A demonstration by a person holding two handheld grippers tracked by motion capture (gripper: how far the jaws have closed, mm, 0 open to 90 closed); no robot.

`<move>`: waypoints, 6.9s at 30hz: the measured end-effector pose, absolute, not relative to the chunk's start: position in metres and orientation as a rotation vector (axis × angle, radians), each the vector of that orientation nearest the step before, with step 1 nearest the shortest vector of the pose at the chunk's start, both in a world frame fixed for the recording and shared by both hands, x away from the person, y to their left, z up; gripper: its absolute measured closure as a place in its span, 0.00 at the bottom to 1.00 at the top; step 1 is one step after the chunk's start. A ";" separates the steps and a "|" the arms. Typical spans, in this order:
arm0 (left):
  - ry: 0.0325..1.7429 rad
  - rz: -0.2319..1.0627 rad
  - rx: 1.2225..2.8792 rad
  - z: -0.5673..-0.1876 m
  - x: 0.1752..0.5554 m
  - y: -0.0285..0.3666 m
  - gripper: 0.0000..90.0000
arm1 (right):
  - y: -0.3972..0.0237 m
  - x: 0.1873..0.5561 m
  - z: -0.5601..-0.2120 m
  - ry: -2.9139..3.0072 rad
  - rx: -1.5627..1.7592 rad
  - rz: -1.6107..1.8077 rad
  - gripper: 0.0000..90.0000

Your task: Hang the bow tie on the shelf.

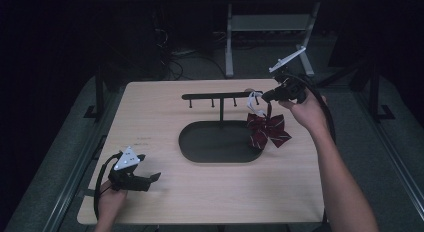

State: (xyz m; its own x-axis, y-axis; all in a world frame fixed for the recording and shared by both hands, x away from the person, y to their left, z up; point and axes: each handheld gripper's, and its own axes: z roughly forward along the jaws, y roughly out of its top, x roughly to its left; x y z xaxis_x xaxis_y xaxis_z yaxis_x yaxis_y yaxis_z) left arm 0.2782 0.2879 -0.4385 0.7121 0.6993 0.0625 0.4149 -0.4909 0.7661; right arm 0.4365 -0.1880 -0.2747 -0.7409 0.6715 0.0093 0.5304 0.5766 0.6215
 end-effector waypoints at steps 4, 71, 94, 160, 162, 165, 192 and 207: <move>0.843 0.475 2.153 -0.439 0.278 0.288 0.15 | -0.189 0.439 -0.278 2.587 1.015 0.894 0.97; 0.849 0.475 2.142 -0.439 0.278 0.288 0.15 | -0.214 0.436 -0.309 2.623 1.120 0.985 0.68; 0.849 0.469 2.152 -0.439 0.278 0.288 0.15 | -0.222 0.428 -0.317 2.628 1.148 1.007 0.60; 0.844 0.474 2.156 -0.439 0.278 0.288 0.15 | -0.239 0.389 -0.374 2.705 1.189 0.997 0.54; 0.848 0.473 2.152 -0.439 0.278 0.288 0.15 | -0.239 0.387 -0.373 2.704 1.189 0.997 0.54; 0.849 0.472 2.152 -0.439 0.278 0.288 0.15 | -0.238 0.384 -0.372 2.699 1.171 1.008 0.54; 0.850 0.470 2.158 -0.440 0.278 0.288 0.15 | -0.249 0.357 -0.401 2.719 1.202 1.034 0.53; 0.846 0.474 2.160 -0.440 0.278 0.288 0.15 | -0.256 0.343 -0.415 2.711 1.218 1.061 0.52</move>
State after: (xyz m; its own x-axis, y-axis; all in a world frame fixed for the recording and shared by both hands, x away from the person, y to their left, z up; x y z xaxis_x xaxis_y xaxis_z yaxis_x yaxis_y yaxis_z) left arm 0.2779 0.2878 -0.4397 0.7126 0.6987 0.0633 0.4190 -0.4962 0.7604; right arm 0.3432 -0.2555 -0.4149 -0.7019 0.6584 0.2719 0.6681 0.4761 0.5718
